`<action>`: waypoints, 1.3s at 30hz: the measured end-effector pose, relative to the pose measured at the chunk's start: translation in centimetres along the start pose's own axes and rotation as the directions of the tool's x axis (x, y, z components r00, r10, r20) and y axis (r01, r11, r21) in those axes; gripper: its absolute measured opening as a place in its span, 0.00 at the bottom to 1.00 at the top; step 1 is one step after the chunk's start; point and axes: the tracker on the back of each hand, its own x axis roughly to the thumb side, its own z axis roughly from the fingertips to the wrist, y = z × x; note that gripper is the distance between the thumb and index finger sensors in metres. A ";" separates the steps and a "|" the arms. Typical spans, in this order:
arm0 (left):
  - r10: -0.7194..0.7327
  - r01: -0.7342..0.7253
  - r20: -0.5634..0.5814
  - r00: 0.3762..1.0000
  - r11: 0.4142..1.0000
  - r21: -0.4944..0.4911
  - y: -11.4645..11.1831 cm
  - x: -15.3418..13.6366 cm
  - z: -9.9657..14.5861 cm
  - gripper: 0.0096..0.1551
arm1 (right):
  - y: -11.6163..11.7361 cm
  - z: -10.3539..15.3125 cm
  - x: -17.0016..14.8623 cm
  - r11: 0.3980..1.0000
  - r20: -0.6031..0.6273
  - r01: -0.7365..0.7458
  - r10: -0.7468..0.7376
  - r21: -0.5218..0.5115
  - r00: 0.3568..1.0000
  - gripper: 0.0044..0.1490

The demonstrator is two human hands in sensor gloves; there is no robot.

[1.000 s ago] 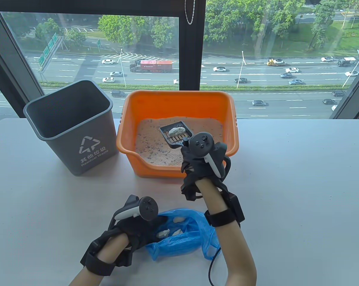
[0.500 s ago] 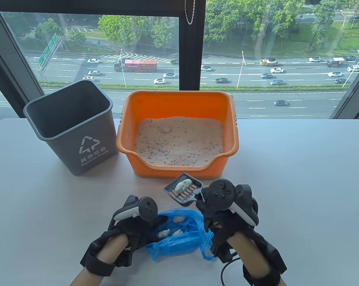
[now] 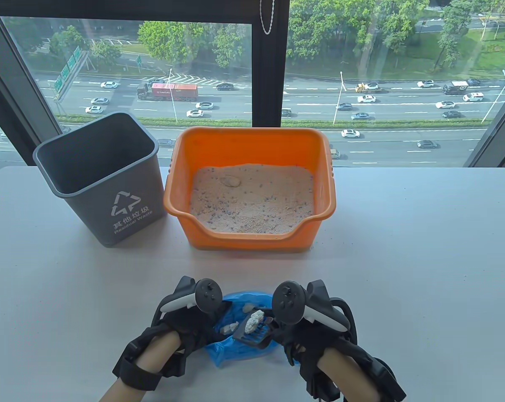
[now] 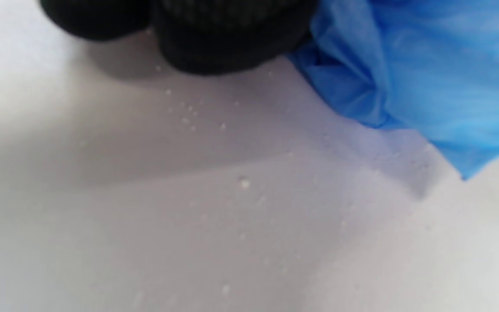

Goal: Scoop cat litter

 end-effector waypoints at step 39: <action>0.009 -0.009 -0.003 1.000 1.000 -0.022 0.0 0.1 -0.1 0.58 | -9.5 -23.9 0.8 0.985 -0.402 0.117 -0.158 -0.125 0.902 0.41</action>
